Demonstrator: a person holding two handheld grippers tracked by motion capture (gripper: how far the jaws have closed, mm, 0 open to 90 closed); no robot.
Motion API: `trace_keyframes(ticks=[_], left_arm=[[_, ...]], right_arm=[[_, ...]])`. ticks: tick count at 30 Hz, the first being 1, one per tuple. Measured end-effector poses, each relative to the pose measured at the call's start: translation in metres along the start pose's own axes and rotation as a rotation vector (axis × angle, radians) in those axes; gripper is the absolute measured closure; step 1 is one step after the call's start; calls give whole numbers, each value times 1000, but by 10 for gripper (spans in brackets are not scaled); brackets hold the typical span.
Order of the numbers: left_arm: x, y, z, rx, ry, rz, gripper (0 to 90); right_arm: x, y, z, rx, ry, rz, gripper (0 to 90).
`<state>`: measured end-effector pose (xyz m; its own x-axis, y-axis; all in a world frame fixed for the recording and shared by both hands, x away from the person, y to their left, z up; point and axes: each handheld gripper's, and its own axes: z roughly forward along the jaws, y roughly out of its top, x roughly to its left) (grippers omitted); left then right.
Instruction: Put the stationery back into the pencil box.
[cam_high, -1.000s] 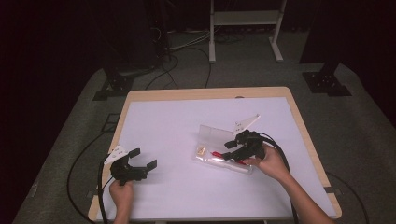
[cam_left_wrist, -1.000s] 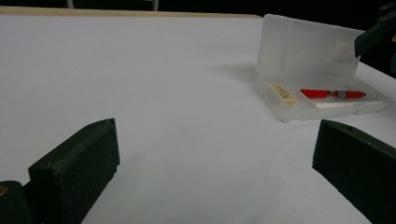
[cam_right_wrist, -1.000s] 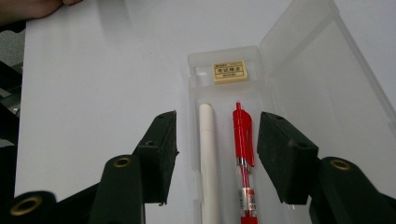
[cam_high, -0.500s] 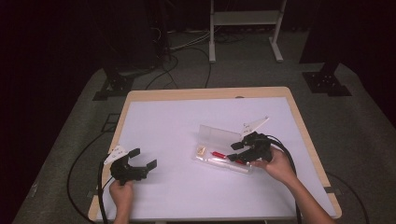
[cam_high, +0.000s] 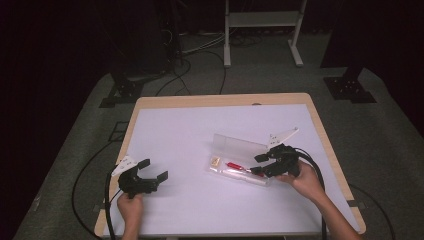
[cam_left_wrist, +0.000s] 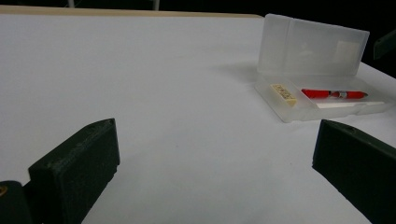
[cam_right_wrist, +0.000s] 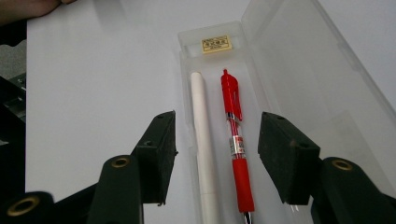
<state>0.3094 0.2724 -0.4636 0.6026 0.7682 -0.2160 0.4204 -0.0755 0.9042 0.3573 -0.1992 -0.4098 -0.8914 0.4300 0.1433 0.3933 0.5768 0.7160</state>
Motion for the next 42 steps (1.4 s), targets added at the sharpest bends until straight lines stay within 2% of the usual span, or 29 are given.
trace_keyframes(ticks=[42], left_arm=[[0,0,0,2,0,5,0]], right_arm=[[1,-34,-23,-10,-24,40,454]])
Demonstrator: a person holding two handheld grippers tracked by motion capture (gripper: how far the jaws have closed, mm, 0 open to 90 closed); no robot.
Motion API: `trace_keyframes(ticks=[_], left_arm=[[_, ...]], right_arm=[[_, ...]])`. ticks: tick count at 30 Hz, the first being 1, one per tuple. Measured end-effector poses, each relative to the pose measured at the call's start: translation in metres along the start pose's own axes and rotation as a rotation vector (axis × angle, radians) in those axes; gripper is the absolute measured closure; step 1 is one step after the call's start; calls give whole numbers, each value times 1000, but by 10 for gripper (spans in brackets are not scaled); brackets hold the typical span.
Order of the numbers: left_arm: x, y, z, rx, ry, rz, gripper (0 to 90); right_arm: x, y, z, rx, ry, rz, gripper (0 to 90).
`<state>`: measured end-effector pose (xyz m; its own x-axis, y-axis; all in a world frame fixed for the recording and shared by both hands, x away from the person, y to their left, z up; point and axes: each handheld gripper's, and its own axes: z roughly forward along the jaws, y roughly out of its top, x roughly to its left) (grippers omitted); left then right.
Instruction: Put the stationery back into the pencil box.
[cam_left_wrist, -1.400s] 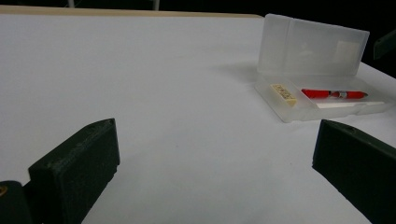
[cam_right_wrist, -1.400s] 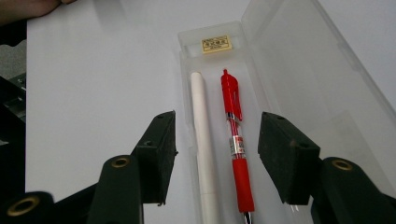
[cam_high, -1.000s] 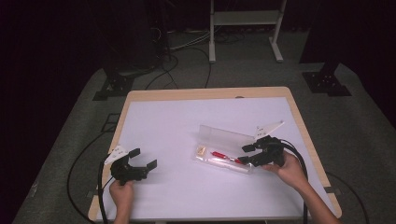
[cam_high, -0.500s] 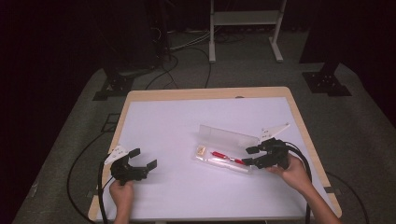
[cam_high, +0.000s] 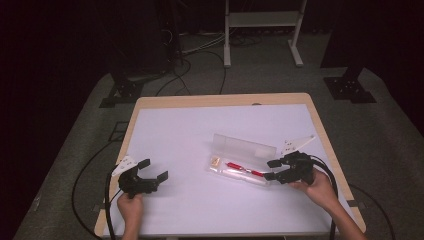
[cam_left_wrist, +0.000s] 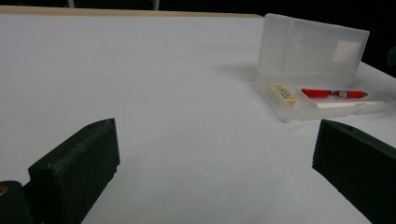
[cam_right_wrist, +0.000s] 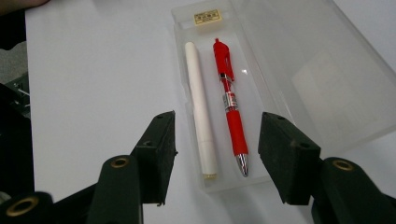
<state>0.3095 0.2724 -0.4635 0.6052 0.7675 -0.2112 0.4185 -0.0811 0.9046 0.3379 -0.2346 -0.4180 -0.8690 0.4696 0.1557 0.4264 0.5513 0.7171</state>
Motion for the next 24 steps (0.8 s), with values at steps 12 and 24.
trace_keyframes(ticks=[12,24], left_arm=[[0,0,0,2,0,2,0],[0,0,0,3,1,3,0]], right_arm=[[-3,-15,-7,-2,-15,21,452],[-5,-29,-9,3,-19,39,451]])
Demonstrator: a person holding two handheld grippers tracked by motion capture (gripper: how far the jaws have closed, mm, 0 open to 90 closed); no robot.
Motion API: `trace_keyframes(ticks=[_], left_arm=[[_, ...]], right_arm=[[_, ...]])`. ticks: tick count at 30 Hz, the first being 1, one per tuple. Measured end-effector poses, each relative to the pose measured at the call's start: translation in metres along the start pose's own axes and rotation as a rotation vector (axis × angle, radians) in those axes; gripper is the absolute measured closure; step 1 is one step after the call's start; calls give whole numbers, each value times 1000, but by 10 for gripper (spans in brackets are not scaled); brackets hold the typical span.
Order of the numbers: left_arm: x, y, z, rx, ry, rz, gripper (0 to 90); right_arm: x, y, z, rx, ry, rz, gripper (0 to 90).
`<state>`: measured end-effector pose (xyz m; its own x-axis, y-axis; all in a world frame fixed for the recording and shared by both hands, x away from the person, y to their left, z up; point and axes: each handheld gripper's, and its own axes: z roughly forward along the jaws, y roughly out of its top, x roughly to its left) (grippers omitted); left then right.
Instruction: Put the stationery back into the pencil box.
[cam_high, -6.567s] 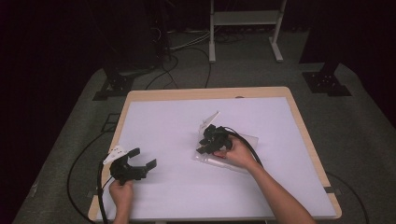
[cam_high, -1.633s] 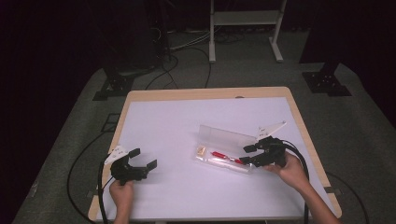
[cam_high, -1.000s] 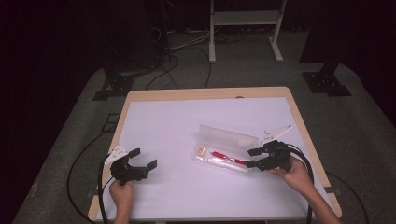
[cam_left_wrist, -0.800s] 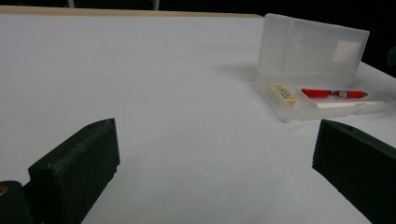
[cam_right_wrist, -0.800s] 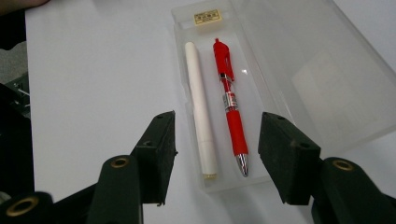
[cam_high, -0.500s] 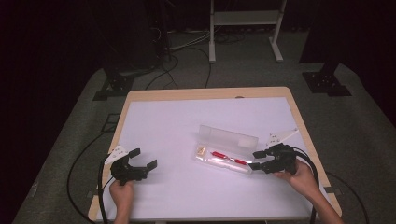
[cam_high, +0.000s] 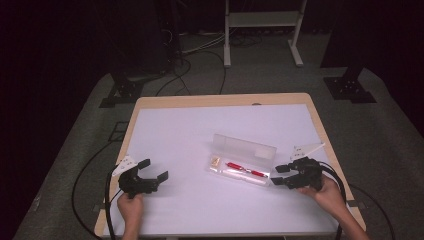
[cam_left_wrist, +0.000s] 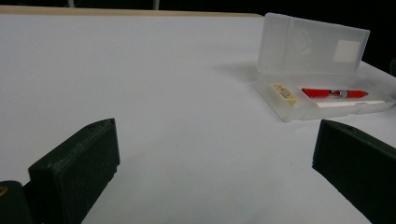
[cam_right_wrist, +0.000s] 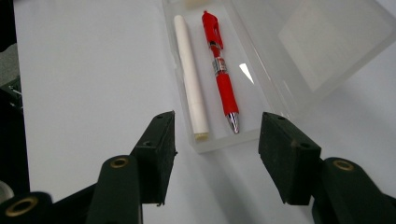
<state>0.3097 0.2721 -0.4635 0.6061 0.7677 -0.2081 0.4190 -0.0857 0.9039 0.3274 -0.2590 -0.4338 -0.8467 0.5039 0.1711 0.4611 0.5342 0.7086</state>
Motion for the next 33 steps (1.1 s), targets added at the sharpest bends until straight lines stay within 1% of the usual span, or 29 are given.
trace_keyframes(ticks=[2,14,26,33], left_arm=[[0,0,0,0,0,0,1],[0,0,0,1,0,1,1],[0,0,0,1,0,1,0],[0,0,0,3,0,2,1]], right_arm=[[0,-2,0,6,2,6,452],[-2,-17,-4,4,-2,29,450],[-1,-28,-7,2,-3,40,451],[-3,-33,-14,-8,-10,55,450]])
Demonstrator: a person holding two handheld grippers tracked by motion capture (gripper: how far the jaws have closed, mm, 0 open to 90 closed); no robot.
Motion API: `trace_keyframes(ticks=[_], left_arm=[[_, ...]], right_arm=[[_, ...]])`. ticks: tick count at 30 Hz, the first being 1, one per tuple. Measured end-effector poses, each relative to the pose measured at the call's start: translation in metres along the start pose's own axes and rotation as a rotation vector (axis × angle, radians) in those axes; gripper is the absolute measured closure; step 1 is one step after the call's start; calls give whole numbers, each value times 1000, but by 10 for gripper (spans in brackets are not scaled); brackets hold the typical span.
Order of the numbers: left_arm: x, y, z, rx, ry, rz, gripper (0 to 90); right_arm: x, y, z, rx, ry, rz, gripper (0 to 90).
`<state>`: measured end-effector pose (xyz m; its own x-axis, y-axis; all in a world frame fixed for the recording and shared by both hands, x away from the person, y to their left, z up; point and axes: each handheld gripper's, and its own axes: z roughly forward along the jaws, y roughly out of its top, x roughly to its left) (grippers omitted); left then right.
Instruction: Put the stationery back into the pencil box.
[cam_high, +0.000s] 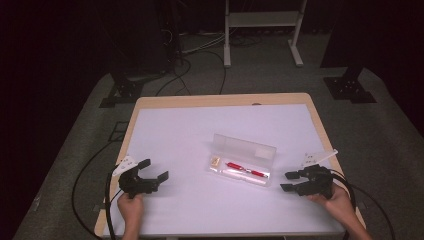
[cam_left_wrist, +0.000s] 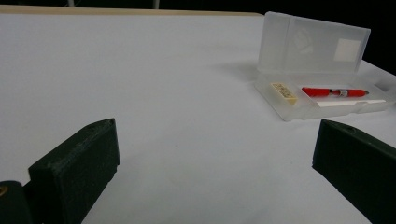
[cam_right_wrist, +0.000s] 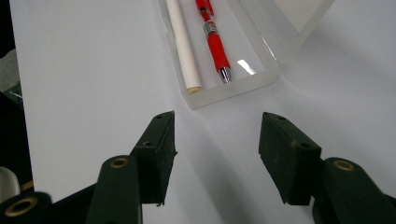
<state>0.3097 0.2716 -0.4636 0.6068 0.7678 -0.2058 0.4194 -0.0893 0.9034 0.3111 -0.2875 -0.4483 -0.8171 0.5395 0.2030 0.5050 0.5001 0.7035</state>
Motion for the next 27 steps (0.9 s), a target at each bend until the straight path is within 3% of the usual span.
trace_keyframes(ticks=[27], left_arm=[[0,0,0,1,1,0,0]], right_arm=[[-3,-27,-8,-2,-6,40,436]])
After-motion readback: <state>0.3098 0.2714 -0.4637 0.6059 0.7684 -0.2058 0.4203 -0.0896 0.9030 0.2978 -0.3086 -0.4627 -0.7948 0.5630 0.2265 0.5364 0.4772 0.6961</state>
